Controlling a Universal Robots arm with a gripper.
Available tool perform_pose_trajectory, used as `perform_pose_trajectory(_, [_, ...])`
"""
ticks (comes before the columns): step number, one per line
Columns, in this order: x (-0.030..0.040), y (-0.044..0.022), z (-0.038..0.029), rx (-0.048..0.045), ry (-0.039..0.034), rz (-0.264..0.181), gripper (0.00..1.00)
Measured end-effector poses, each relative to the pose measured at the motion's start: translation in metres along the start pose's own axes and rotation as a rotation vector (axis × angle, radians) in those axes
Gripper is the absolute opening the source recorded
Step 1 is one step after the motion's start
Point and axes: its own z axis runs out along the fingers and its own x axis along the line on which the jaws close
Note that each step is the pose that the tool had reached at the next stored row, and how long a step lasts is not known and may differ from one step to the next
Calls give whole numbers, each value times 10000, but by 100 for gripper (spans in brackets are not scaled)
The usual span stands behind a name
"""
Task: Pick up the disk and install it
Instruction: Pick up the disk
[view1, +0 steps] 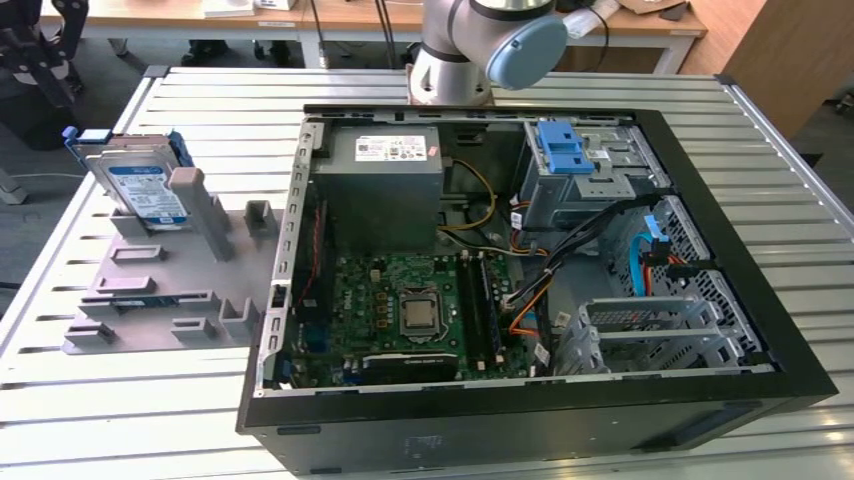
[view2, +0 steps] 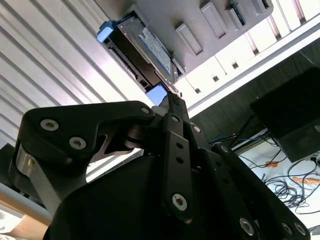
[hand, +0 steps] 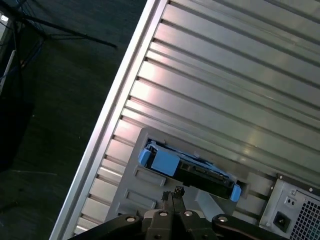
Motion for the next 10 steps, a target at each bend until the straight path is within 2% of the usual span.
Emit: perform_pose_trajectory(10, [0, 0, 1, -13, 23, -827, 11])
